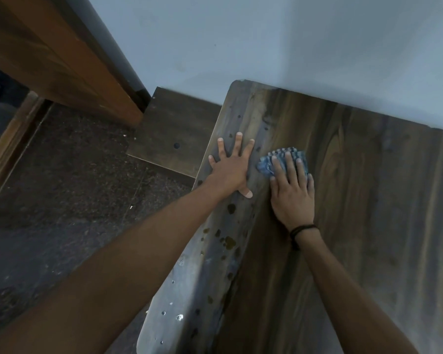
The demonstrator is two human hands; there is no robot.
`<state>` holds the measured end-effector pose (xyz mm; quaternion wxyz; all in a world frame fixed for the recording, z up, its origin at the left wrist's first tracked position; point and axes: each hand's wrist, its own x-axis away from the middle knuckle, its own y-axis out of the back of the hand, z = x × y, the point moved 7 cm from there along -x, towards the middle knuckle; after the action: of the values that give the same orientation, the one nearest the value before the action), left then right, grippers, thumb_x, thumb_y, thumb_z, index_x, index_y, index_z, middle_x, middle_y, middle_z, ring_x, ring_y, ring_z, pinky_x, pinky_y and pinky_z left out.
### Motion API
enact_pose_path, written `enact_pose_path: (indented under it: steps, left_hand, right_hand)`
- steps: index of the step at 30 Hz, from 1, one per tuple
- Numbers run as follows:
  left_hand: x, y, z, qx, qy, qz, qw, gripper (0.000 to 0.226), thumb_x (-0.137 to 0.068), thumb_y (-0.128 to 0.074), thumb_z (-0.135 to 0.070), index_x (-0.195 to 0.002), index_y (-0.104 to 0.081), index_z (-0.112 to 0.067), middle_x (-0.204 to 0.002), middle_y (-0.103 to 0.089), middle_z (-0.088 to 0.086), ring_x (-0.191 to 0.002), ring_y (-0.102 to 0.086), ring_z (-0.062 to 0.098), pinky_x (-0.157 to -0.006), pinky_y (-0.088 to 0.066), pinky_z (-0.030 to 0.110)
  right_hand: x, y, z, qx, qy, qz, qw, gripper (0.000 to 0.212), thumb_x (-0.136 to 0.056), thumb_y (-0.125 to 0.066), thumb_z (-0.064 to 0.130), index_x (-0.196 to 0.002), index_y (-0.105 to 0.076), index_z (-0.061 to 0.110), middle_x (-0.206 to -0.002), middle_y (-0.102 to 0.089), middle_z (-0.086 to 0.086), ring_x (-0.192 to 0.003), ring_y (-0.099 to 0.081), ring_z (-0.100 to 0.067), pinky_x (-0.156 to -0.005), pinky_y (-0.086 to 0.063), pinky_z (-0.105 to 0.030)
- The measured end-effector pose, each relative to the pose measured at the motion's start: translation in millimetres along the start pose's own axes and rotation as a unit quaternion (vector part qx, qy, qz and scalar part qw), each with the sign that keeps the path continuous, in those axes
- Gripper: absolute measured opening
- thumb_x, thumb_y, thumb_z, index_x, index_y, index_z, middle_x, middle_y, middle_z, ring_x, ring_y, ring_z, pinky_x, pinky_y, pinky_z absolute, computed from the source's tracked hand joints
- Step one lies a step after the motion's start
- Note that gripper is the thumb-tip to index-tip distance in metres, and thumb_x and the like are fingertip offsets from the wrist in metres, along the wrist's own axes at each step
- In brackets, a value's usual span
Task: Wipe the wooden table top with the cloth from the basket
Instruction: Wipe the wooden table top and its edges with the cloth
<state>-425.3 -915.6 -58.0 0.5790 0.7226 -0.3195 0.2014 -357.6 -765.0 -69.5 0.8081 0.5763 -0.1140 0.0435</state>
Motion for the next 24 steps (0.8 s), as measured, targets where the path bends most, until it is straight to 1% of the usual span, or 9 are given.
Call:
enact_pose_path:
  steps: [3, 6, 8, 12, 13, 15, 18, 21, 24]
  left_hand:
    - [0, 2, 0, -0.003, -0.005, 0.002, 1.000, 0.146, -0.063, -0.093, -0.038, -0.156, 0.020, -0.030, -0.158, 0.040, -0.001, -0.143, 0.029, 0.049, -0.112, -0.006, 0.074]
    - [4, 3, 2, 0.001, -0.010, -0.002, 1.000, 0.145, -0.063, -0.092, -0.038, -0.157, 0.017, -0.030, -0.159, 0.037, 0.000, -0.144, 0.028, 0.048, -0.113, -0.005, 0.074]
    - [8, 1, 2, -0.004, -0.014, 0.001, 1.000, 0.144, -0.064, -0.092, -0.039, -0.157, 0.017, -0.029, -0.160, 0.036, 0.001, -0.144, 0.028, 0.048, -0.113, -0.005, 0.074]
    - [14, 6, 7, 0.003, -0.033, -0.006, 0.999, 0.143, -0.065, -0.089, -0.045, -0.158, 0.018, -0.026, -0.159, 0.037, 0.003, -0.144, 0.028, 0.046, -0.115, -0.006, 0.070]
    - [17, 9, 12, -0.003, -0.032, -0.011, 0.999, 0.143, -0.065, -0.089, -0.046, -0.157, 0.019, -0.026, -0.159, 0.037, 0.004, -0.144, 0.029, 0.045, -0.115, -0.005, 0.067]
    - [25, 8, 23, -0.049, -0.032, -0.008, 0.998, 0.145, -0.065, -0.089, -0.045, -0.156, 0.021, -0.025, -0.157, 0.039, 0.006, -0.143, 0.031, 0.043, -0.117, -0.003, 0.063]
    - [36, -15, 36, -0.110, -0.040, 0.039, 0.992, 0.150, -0.063, -0.092, -0.041, -0.154, 0.026, -0.022, -0.156, 0.041, 0.008, -0.144, 0.030, 0.042, -0.118, -0.005, 0.061]
    - [39, -24, 38, -0.136, -0.046, 0.033, 0.989, 0.153, -0.062, -0.093, -0.035, -0.153, 0.028, -0.018, -0.154, 0.043, 0.012, -0.145, 0.029, 0.043, -0.118, -0.008, 0.061]
    - [38, -23, 36, -0.141, -0.039, 0.042, 0.988, 0.154, -0.063, -0.093, -0.036, -0.152, 0.030, -0.018, -0.154, 0.044, 0.012, -0.144, 0.029, 0.044, -0.118, -0.007, 0.061]
  right_hand:
    - [-69, 22, -10, -0.018, -0.010, -0.022, 1.000, 0.054, -0.108, -0.025, 0.040, -0.160, -0.013, 0.034, -0.170, -0.004, 0.002, -0.156, 0.000, -0.024, -0.124, -0.006, -0.054]
    - [-126, 37, -11, -0.052, -0.037, -0.007, 0.998, 0.055, -0.108, -0.026, 0.039, -0.161, -0.011, 0.035, -0.170, 0.000, 0.003, -0.156, 0.003, -0.024, -0.124, -0.002, -0.054]
    - [-115, 29, -6, -0.048, -0.037, -0.008, 0.998, 0.055, -0.108, -0.025, 0.038, -0.161, -0.012, 0.034, -0.170, -0.001, 0.002, -0.156, 0.003, -0.024, -0.124, -0.002, -0.054]
    - [-11, 4, -5, -0.020, -0.037, -0.044, 0.998, 0.053, -0.108, -0.026, 0.039, -0.160, -0.015, 0.035, -0.169, -0.007, 0.003, -0.156, -0.002, -0.023, -0.124, -0.007, -0.052]
    - [12, -1, -5, -0.016, -0.041, -0.041, 0.998, 0.053, -0.108, -0.026, 0.039, -0.160, -0.016, 0.035, -0.169, -0.009, 0.003, -0.156, -0.003, -0.023, -0.124, -0.008, -0.052]
    - [35, -9, -7, -0.012, -0.051, -0.029, 0.998, 0.052, -0.108, -0.026, 0.038, -0.159, -0.018, 0.034, -0.169, -0.009, 0.003, -0.156, -0.003, -0.023, -0.124, -0.009, -0.052]
    - [24, -5, -1, -0.013, -0.055, -0.029, 0.998, 0.052, -0.108, -0.027, 0.038, -0.159, -0.020, 0.033, -0.169, -0.010, 0.001, -0.155, -0.004, -0.026, -0.124, -0.010, -0.055]
    - [-24, 4, 9, -0.013, -0.024, -0.016, 1.000, 0.054, -0.108, -0.025, 0.039, -0.160, -0.014, 0.034, -0.169, -0.006, 0.001, -0.155, -0.002, -0.028, -0.124, -0.006, -0.057]
    - [-94, 23, 15, -0.028, -0.005, -0.009, 1.000, 0.055, -0.107, -0.025, 0.039, -0.160, -0.011, 0.035, -0.170, -0.002, 0.001, -0.155, 0.000, -0.028, -0.124, -0.005, -0.056]
